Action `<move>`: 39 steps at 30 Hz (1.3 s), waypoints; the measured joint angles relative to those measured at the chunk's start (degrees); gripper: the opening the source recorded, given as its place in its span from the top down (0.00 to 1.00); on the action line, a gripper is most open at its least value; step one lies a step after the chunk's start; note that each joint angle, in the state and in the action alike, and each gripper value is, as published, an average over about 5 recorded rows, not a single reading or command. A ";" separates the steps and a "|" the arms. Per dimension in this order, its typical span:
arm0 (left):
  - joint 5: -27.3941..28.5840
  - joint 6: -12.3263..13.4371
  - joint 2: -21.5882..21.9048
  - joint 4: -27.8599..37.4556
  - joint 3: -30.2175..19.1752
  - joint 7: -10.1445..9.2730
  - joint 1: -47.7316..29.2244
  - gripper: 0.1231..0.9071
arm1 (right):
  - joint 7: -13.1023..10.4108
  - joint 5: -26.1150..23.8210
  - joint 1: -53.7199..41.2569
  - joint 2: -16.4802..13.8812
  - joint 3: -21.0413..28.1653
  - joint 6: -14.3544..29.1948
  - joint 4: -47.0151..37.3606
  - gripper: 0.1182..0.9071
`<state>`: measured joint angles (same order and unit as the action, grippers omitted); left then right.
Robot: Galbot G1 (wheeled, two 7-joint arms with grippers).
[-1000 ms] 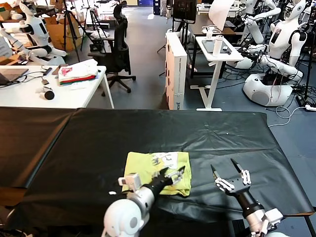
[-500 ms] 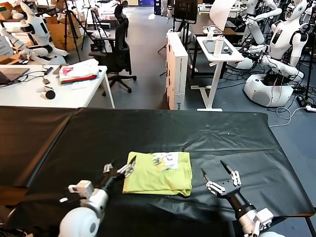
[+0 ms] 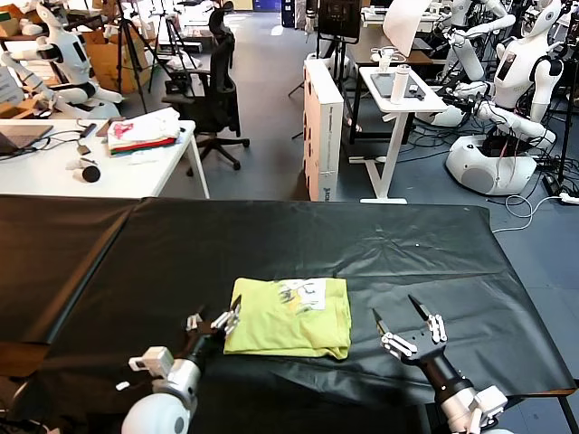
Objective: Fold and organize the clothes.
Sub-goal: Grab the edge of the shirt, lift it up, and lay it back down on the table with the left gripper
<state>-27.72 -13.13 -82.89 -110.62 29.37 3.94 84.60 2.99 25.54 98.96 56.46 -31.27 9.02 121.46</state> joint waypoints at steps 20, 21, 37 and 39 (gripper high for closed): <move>-0.45 -1.29 -5.11 -0.03 -0.95 -0.18 0.99 0.17 | -0.02 0.04 -0.79 0.40 0.22 0.00 -0.58 0.00; -0.47 -1.36 -5.23 -0.12 -0.95 -0.18 1.02 0.25 | -0.02 0.04 -0.87 0.40 0.24 0.00 -0.62 0.00; -1.03 -5.30 -5.51 -4.43 0.69 -1.27 1.30 0.92 | -0.72 -0.41 -2.52 0.59 0.91 -0.14 -1.55 0.00; -1.30 -6.01 -4.09 -5.34 1.60 -1.71 1.16 0.92 | -0.78 -0.57 -2.92 0.88 1.29 -0.14 -1.78 0.00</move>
<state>-29.02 -19.14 -86.98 -115.96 30.97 2.23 85.76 2.21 24.97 96.03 57.34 -29.99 8.88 119.67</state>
